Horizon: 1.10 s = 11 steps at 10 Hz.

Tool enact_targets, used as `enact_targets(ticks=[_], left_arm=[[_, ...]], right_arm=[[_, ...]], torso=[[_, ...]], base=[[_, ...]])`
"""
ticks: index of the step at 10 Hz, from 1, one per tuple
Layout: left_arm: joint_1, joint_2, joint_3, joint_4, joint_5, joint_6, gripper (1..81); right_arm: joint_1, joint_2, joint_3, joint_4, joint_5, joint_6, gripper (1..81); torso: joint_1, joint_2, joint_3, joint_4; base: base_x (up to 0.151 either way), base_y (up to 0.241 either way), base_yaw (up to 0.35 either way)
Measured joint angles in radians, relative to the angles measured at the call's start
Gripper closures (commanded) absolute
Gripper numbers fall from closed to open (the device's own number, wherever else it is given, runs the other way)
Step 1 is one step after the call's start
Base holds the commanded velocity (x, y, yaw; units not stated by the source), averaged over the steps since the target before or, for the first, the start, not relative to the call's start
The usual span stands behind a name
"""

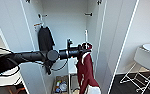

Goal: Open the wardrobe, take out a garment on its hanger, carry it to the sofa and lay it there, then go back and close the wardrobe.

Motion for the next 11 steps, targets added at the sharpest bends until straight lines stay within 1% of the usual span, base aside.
enact_targets(ticks=[1,2,4,7,9,11], left_arm=[[0.046,-0.022,0.013,0.030,0.007,0.001,81.1],[0.080,-0.050,0.023,0.059,0.030,0.001,81.1],[0.097,-0.073,0.023,0.091,0.148,-0.001,81.1],[0.167,-0.097,0.034,0.150,0.169,-0.008,81.1],[0.192,-0.099,0.034,0.179,0.184,-0.007,81.1],[0.202,-0.099,0.034,0.185,0.171,-0.006,81.1]], right_arm=[[0.000,-0.009,0.003,0.000,0.000,-0.001,1.0],[0.000,-0.029,0.020,0.000,0.000,-0.003,1.0],[0.000,-0.092,0.090,0.000,0.002,-0.004,1.0],[-0.001,-0.208,0.247,-0.002,0.010,-0.004,1.0],[-0.011,-0.261,0.266,-0.002,0.023,-0.004,1.0],[-0.014,-0.253,0.279,-0.002,0.024,-0.005,1.0]], torso=[[0.000,0.000,0.000,0.000],[0.000,0.000,0.000,0.000],[0.000,0.000,0.000,0.000],[0.000,0.000,0.000,0.000],[0.000,0.000,0.000,0.000],[0.000,0.000,0.000,0.000]], base=[[0.000,0.000,0.000],[0.000,0.000,0.000],[0.000,0.000,0.000],[0.000,0.000,0.000],[0.000,0.000,0.000],[0.000,0.000,0.000]])
